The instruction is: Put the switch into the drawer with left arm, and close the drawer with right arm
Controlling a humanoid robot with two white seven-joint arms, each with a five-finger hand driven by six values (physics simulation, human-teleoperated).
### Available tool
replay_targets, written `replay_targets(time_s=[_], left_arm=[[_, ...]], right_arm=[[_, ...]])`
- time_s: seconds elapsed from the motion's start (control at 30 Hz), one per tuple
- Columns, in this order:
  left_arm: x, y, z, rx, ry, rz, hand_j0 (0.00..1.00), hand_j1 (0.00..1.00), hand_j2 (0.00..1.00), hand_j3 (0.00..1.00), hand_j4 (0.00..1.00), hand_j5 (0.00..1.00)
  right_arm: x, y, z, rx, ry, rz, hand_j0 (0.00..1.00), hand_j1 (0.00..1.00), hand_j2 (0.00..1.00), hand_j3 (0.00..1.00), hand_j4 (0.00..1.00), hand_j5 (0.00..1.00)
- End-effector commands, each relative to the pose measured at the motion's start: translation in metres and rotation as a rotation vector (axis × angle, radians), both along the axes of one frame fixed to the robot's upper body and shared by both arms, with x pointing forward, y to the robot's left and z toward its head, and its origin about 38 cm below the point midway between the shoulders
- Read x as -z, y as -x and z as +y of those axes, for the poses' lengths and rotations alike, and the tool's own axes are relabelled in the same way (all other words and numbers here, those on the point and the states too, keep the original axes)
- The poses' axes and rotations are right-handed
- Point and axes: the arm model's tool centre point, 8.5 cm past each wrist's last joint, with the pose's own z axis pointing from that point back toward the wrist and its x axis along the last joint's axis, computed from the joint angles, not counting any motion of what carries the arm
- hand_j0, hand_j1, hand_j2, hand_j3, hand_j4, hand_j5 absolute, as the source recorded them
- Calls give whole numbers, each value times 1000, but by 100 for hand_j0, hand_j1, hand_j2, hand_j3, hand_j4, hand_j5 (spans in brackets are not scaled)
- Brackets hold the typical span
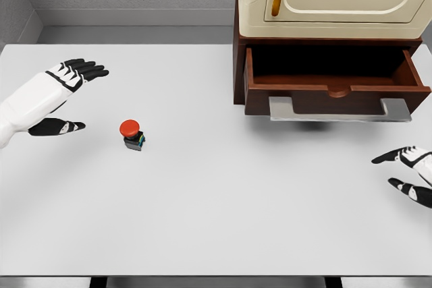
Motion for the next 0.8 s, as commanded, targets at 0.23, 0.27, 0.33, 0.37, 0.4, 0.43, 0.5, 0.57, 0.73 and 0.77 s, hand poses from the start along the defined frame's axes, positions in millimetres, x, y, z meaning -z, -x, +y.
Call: replay_targets(time_s=[0.23, 0.27, 0.33, 0.37, 0.4, 0.43, 0.5, 0.57, 0.73, 0.77], left_arm=[[15, 9, -23, 87, 172, 75, 100, 100, 100, 100, 100, 100], [17, 10, -30, 124, 249, 111, 100, 100, 100, 100, 100, 100], [14, 10, -29, 140, 329, 126, 100, 100, 100, 100, 100, 100], [12, 10, -26, 144, 372, 135, 100, 100, 100, 100, 100, 100], [11, 10, -26, 153, 379, 145, 100, 100, 100, 100, 100, 100], [12, 10, -28, 182, 382, 182, 100, 100, 100, 100, 100, 100], [16, 11, -32, 225, 343, 256, 100, 100, 100, 100, 100, 100], [28, 7, -27, 179, 334, 362, 100, 100, 100, 100, 100, 100], [28, -8, -18, 123, 497, 570, 100, 100, 100, 100, 100, 100], [26, -9, -19, 136, 517, 583, 100, 100, 100, 100, 100, 100]], right_arm=[[-8, -4, 5, -20, 15, -31, 67, 67, 67, 67, 67, 67], [-7, -4, 5, -19, 13, -30, 67, 67, 67, 67, 67, 67], [-6, -3, 7, -21, 6, -28, 67, 67, 67, 67, 67, 67], [-7, -3, 7, -23, 8, -28, 67, 67, 67, 67, 67, 67], [-8, -3, 7, -25, 10, -29, 67, 67, 67, 67, 67, 67], [-8, -3, 7, -26, 12, -29, 67, 67, 67, 67, 67, 67], [-8, -3, 8, -38, 24, -16, 66, 66, 66, 66, 66, 66], [-17, -6, 1, -33, 51, -26, 65, 65, 65, 65, 65, 65], [-21, -9, 0, -39, 64, -31, 67, 67, 67, 67, 67, 67], [-22, -9, 0, -39, 64, -33, 67, 67, 67, 67, 67, 67]])
